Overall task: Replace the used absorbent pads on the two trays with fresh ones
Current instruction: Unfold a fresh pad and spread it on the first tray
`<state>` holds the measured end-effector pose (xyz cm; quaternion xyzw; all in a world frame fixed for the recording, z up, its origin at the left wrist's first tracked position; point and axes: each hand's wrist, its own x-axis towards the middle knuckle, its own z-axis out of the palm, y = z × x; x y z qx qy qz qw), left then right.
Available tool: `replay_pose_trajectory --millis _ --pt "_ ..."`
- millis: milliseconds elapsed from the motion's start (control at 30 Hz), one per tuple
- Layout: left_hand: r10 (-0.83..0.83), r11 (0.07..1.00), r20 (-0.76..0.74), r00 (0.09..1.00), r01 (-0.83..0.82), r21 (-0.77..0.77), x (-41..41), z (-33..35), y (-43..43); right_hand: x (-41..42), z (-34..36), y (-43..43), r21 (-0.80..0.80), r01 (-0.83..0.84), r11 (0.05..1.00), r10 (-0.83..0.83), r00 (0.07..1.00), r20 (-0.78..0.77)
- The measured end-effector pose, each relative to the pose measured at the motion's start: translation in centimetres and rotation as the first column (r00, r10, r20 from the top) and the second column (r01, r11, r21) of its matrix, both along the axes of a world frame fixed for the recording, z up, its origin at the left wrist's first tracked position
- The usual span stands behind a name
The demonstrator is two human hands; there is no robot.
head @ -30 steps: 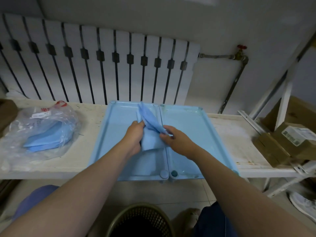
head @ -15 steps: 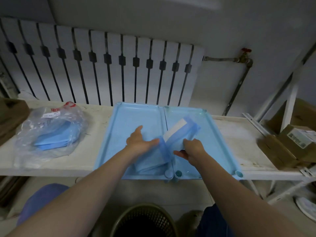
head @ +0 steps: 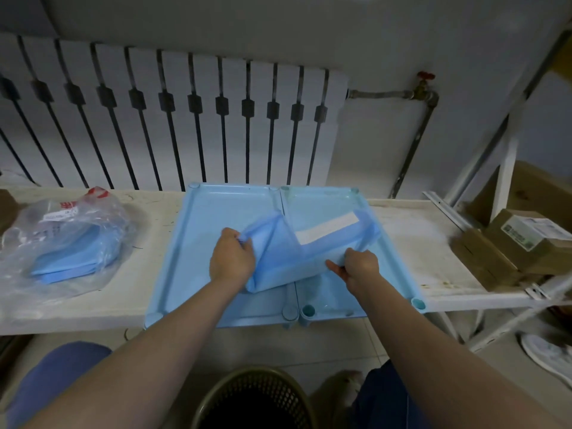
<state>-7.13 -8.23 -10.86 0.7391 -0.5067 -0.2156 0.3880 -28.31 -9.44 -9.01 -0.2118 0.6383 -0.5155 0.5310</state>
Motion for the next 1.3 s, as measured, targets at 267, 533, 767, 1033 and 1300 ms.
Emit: replay_pose_trajectory --millis 267,533,767,1033,1300 --pt "0.225 0.97 -0.053 0.973 -0.218 0.11 3.8 0.5 1.1 0.6 -0.2 -1.2 0.06 0.095 0.994 -0.091 0.993 -0.07" --pt "0.117 0.992 -0.128 0.985 -0.109 0.071 6.0 0.0 1.3 4.0 0.4 -1.9 0.208 0.132 0.969 0.079 0.633 -0.77" --pt "-0.059 0.997 -0.257 0.965 0.068 0.026 6.9 -0.6 1.7 6.1 -0.9 -2.2 0.206 -0.283 0.937 0.341 0.873 -0.349" --pt "-0.256 0.963 -0.354 0.9 0.267 -0.017 8.3 0.9 2.4 7.9 -0.2 -3.8 0.187 -0.177 0.966 0.203 0.97 -0.134" --pt "-0.171 0.984 -0.262 0.95 0.178 0.003 10.6 1.1 1.4 11.4 2.1 -5.3 -0.013 -0.292 0.956 0.287 0.945 -0.156"
